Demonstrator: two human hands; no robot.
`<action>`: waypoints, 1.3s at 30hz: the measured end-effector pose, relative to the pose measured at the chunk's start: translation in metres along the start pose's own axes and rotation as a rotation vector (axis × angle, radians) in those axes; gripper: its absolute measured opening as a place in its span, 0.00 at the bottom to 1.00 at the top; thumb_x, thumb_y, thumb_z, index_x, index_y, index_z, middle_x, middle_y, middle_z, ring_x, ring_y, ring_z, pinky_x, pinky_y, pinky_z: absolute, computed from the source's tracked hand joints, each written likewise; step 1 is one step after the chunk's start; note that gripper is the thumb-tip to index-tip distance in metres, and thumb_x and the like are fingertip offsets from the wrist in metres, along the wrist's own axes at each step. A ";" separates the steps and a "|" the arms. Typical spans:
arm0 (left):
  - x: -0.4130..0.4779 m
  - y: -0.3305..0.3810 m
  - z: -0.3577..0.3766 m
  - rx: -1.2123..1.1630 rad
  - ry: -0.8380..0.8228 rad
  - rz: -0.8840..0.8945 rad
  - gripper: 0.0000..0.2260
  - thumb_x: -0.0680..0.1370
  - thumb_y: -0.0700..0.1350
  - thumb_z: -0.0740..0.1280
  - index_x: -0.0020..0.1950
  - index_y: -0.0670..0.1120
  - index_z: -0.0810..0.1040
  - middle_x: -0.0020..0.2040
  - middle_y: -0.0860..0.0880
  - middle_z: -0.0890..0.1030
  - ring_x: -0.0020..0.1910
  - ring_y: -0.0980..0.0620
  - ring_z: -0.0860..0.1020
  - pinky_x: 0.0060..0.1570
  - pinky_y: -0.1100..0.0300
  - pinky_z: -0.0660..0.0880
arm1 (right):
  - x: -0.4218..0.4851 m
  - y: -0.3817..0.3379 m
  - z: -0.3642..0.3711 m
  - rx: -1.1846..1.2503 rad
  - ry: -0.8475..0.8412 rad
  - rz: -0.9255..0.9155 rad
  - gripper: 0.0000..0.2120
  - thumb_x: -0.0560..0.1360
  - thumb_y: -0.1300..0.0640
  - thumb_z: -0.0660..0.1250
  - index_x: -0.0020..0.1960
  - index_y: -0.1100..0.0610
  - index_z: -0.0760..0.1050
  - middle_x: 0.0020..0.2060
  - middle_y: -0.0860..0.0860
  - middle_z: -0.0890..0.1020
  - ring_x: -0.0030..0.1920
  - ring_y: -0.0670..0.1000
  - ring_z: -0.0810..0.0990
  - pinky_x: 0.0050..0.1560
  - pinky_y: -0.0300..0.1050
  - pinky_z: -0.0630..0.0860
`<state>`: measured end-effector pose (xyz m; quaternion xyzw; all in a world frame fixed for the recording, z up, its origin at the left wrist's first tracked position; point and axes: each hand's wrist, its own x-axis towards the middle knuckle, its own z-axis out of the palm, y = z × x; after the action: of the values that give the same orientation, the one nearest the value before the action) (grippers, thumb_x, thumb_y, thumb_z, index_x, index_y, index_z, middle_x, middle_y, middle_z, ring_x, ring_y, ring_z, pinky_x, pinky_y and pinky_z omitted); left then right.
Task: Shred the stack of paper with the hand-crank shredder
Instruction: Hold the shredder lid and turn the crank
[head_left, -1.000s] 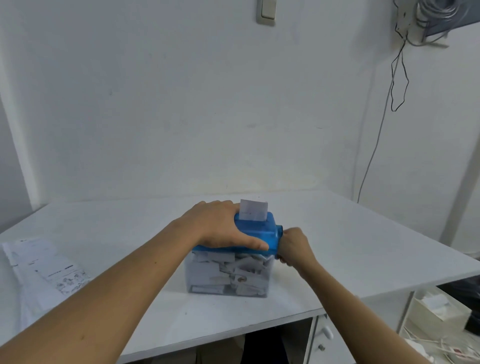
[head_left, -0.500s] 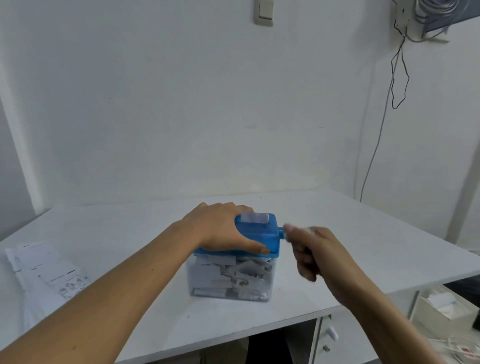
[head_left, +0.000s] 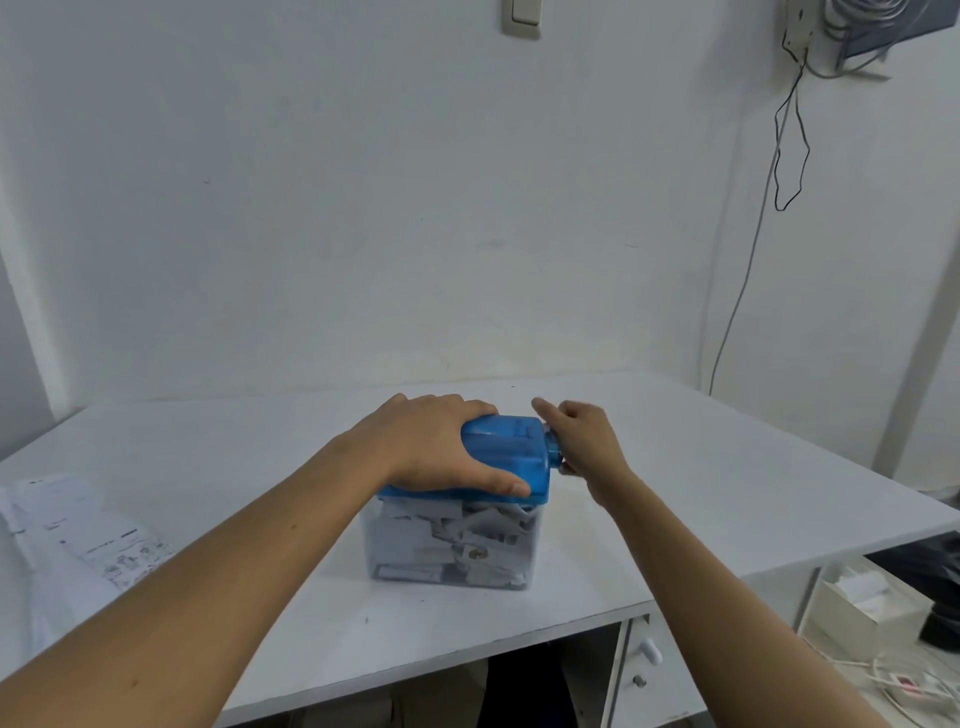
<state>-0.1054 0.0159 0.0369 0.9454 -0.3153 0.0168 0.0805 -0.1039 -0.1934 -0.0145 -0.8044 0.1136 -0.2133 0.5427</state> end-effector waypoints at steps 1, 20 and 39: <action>0.000 0.000 0.000 -0.001 0.002 0.000 0.46 0.59 0.85 0.58 0.73 0.67 0.64 0.62 0.64 0.75 0.57 0.56 0.75 0.64 0.52 0.69 | -0.003 0.010 0.004 0.002 -0.007 0.019 0.19 0.80 0.44 0.65 0.40 0.58 0.71 0.29 0.51 0.75 0.28 0.48 0.72 0.30 0.41 0.72; -0.002 0.005 -0.002 -0.012 0.013 -0.070 0.40 0.61 0.83 0.61 0.69 0.68 0.68 0.58 0.63 0.77 0.54 0.56 0.76 0.62 0.50 0.71 | -0.105 -0.045 -0.061 0.195 -0.382 0.114 0.17 0.80 0.49 0.62 0.34 0.55 0.68 0.25 0.52 0.70 0.25 0.49 0.65 0.26 0.40 0.64; -0.002 0.008 -0.004 -0.013 -0.036 -0.117 0.49 0.64 0.85 0.51 0.81 0.62 0.57 0.76 0.55 0.69 0.73 0.49 0.69 0.71 0.46 0.63 | 0.004 -0.009 -0.009 0.148 -0.066 0.134 0.13 0.81 0.47 0.64 0.56 0.56 0.77 0.55 0.53 0.81 0.55 0.54 0.80 0.54 0.50 0.78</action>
<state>-0.1117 0.0116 0.0421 0.9618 -0.2612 -0.0073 0.0820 -0.1044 -0.1988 -0.0023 -0.7594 0.1332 -0.1578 0.6170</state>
